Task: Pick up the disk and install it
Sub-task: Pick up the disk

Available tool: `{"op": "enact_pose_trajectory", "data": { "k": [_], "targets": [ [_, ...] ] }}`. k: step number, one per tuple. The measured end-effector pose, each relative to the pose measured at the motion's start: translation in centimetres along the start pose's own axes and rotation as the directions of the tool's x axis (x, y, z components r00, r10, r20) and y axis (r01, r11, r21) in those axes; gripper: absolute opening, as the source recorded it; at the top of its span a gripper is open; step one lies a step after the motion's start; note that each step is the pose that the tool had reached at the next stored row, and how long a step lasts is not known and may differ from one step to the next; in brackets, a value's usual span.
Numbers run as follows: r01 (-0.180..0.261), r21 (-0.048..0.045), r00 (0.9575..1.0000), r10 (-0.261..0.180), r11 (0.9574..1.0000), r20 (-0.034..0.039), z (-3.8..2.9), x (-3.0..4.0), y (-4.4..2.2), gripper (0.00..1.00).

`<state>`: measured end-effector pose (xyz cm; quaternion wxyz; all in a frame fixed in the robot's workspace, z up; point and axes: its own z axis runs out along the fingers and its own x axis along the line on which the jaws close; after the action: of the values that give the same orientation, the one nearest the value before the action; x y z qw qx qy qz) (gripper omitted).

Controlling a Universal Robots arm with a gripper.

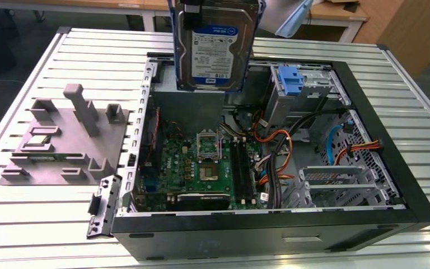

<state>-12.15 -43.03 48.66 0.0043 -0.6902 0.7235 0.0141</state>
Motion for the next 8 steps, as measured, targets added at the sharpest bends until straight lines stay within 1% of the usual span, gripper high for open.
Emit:
{"op": "enact_pose_trajectory", "data": {
  "k": [4,8],
  "targets": [
    [-0.007,0.0003,1.0000,0.007,1.0000,0.0002,0.03,0.44,-0.05,0.36],
    [-0.018,0.0005,0.9998,0.018,0.9998,0.0003,0.05,0.45,-0.44,0.36]
  ]
}}
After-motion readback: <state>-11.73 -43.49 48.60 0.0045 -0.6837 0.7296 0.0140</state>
